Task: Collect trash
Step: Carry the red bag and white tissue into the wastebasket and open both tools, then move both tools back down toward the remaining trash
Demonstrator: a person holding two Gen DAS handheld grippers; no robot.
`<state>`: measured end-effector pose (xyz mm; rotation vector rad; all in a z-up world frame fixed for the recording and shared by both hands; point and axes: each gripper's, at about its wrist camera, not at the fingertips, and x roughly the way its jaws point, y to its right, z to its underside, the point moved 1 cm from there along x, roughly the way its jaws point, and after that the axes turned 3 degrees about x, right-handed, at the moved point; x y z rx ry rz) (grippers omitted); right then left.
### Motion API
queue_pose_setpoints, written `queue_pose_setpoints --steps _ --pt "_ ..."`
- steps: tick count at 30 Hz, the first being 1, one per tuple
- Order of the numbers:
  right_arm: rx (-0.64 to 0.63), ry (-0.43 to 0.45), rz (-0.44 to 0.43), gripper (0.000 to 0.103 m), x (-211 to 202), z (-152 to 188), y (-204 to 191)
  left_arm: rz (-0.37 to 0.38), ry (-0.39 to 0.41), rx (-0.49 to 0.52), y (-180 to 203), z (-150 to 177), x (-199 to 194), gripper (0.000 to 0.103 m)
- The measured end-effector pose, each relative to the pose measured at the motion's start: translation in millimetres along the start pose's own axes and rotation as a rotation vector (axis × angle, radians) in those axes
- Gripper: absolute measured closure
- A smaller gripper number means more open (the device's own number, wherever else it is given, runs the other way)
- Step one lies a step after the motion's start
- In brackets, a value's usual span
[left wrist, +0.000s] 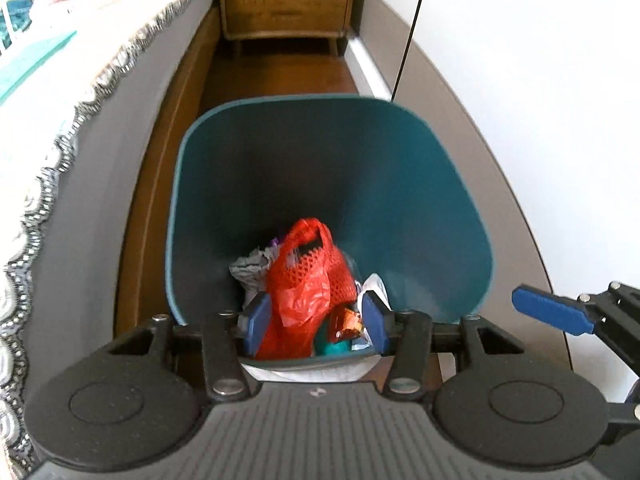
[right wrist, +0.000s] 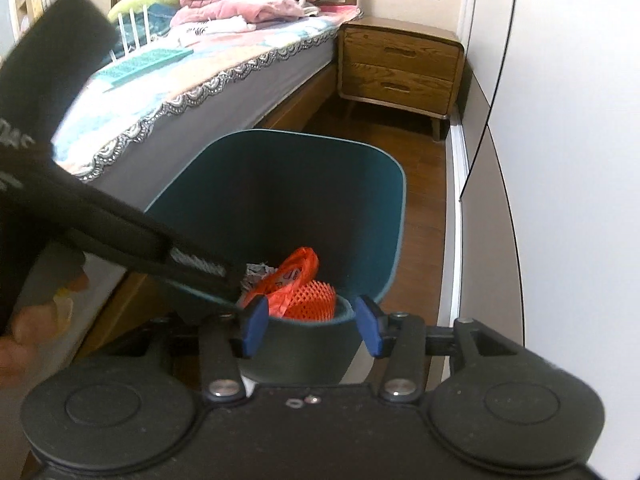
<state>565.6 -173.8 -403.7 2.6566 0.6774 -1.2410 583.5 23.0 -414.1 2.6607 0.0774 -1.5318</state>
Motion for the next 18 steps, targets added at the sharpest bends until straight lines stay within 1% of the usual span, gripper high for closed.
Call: queue_pose_setpoints --steps 4,5,7,10,13,15,18 --pt "0.050 0.008 -0.009 0.051 -13 18 9 0.005 0.052 0.018 4 20 -22 0.053" --pt "0.060 0.009 -0.007 0.051 -16 25 12 0.007 0.056 0.019 4 27 -26 0.049" --pt "0.077 0.004 -0.002 0.048 -20 38 16 0.000 0.055 0.015 6 42 -31 0.049" --pt "0.091 -0.018 0.007 0.046 -24 61 18 -0.001 0.018 0.011 5 73 -30 0.048" --pt "0.101 -0.057 0.016 0.044 -21 92 23 0.013 -0.049 -0.009 6 106 -17 0.048" --pt "0.105 -0.093 0.020 0.043 -15 115 26 0.019 -0.092 -0.026 8 128 -5 0.042" --pt "0.116 -0.158 0.029 0.040 -1 153 29 0.028 -0.147 -0.044 12 157 17 0.037"
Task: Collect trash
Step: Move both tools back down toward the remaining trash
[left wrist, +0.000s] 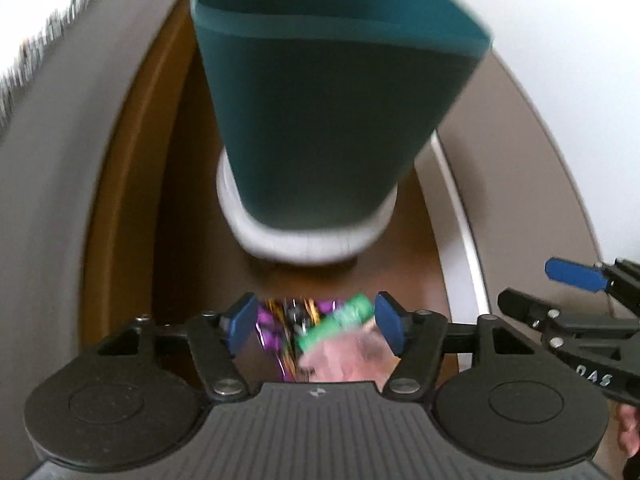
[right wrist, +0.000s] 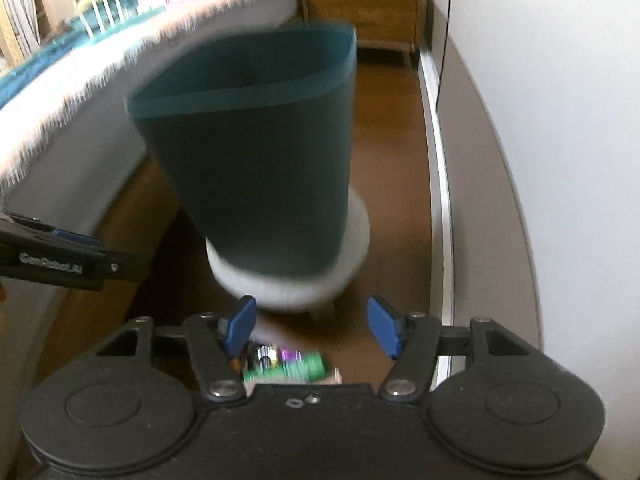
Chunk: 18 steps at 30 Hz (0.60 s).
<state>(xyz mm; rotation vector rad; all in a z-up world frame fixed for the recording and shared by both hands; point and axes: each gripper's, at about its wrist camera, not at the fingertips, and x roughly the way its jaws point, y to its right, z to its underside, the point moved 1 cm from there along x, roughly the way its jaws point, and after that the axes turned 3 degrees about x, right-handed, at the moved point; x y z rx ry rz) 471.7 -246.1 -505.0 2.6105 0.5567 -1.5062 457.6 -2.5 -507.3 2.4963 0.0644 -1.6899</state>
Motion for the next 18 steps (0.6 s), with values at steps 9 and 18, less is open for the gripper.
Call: queue_pose_setpoints --steps 9,18 --pt "0.011 -0.135 0.054 0.018 76 93 19 -0.008 -0.135 -0.027 11 57 86 0.035" --pt "0.110 -0.222 0.078 0.018 153 155 46 0.041 -0.234 -0.054 28 100 165 0.035"
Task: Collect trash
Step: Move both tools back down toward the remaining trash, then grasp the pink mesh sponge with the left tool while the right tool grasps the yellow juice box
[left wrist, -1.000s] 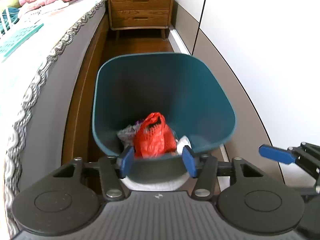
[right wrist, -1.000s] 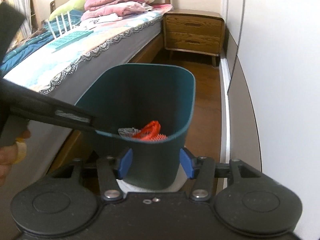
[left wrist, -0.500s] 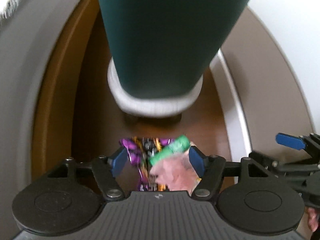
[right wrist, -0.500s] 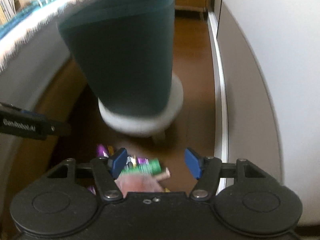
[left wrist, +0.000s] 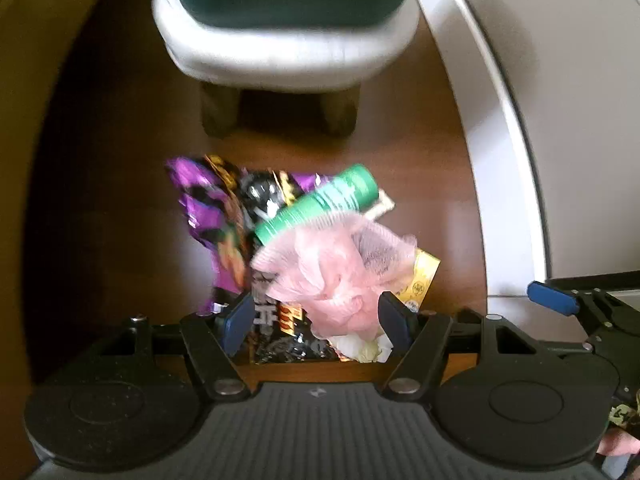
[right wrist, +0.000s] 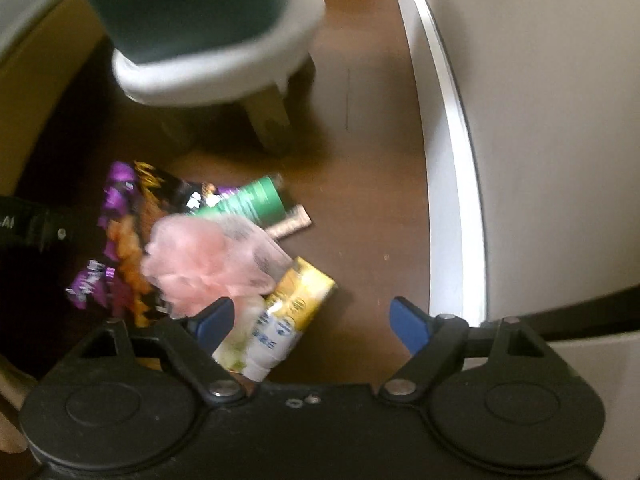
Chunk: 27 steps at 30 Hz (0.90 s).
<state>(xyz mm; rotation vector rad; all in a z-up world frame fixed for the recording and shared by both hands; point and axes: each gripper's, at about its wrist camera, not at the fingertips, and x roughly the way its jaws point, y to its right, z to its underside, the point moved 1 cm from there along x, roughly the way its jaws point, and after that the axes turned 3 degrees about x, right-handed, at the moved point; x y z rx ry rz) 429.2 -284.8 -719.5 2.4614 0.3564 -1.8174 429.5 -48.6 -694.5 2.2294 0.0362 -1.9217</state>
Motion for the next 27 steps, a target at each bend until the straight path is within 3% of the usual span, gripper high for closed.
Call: queue_pose_setpoints --steps 10,22,25,27 --pt "0.146 -0.077 -0.010 0.024 80 14 12 0.002 -0.083 -0.047 -2 0 73 0.035" --pt "0.264 -0.108 -0.065 0.034 109 9 10 0.036 -0.083 -0.098 0 -6 106 0.037" --pt "0.294 -0.119 -0.081 0.036 114 9 9 0.066 -0.091 -0.131 -6 -7 107 0.044" --pt "0.291 -0.123 -0.072 0.039 115 9 6 0.072 -0.096 -0.135 -8 -7 107 0.054"
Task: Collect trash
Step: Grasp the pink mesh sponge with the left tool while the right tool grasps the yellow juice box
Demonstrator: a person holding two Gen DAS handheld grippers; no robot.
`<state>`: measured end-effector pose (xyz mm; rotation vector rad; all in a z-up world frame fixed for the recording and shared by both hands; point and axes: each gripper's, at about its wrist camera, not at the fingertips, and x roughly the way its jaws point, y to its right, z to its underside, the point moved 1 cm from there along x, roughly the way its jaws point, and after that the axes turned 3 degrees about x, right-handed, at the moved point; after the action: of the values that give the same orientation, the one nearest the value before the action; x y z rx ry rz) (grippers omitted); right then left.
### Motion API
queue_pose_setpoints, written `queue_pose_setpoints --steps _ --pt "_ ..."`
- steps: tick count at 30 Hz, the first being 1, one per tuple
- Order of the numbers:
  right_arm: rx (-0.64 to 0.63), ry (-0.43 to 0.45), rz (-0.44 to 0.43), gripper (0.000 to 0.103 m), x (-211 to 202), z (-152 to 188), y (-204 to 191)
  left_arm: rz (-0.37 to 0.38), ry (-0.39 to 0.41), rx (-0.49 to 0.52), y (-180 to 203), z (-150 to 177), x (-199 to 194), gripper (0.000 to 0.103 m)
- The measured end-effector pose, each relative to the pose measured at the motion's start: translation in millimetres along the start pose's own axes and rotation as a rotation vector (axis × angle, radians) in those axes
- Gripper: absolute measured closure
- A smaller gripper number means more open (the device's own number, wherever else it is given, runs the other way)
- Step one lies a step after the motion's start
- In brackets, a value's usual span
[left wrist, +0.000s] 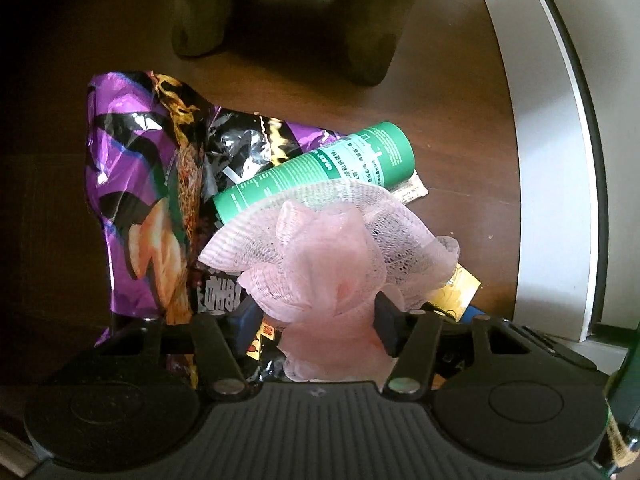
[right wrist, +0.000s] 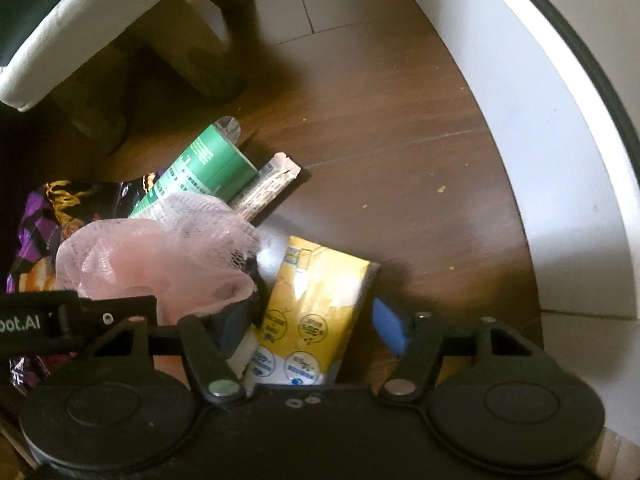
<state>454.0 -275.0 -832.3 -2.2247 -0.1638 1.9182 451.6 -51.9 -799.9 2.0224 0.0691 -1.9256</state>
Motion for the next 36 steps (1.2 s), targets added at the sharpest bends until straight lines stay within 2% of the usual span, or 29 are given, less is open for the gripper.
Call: queue_pose_setpoints --steps 1,3,5,7,12,19,23,31,36 --pt "0.003 0.000 0.000 0.040 0 0 -1 0.005 -0.003 0.000 0 0 1 0.058" --pt "0.018 -0.003 -0.003 0.049 -1 1 -3 0.015 -0.004 -0.008 -1 0 0 0.067" --pt "0.019 -0.004 0.013 0.056 -2 1 -4 0.022 -0.004 -0.019 -1 1 -3 0.071" --pt "0.020 -0.003 0.024 0.056 -5 2 -4 0.025 0.001 -0.029 -1 2 -8 0.081" --pt "-0.020 0.035 0.067 0.057 -27 5 -2 0.025 0.007 -0.026 0 7 -18 0.089" --pt "-0.006 0.082 0.107 0.060 -68 11 13 0.042 0.017 -0.042 -4 18 -39 0.091" --pt "-0.012 0.125 0.122 0.061 -97 14 10 0.029 0.025 -0.007 -1 27 -59 0.091" --pt "-0.074 0.207 0.113 0.061 -178 13 -18 0.026 0.037 0.008 3 45 -113 0.091" --pt "-0.110 0.253 0.097 0.061 -235 6 -40 0.023 0.077 0.006 6 46 -168 0.091"
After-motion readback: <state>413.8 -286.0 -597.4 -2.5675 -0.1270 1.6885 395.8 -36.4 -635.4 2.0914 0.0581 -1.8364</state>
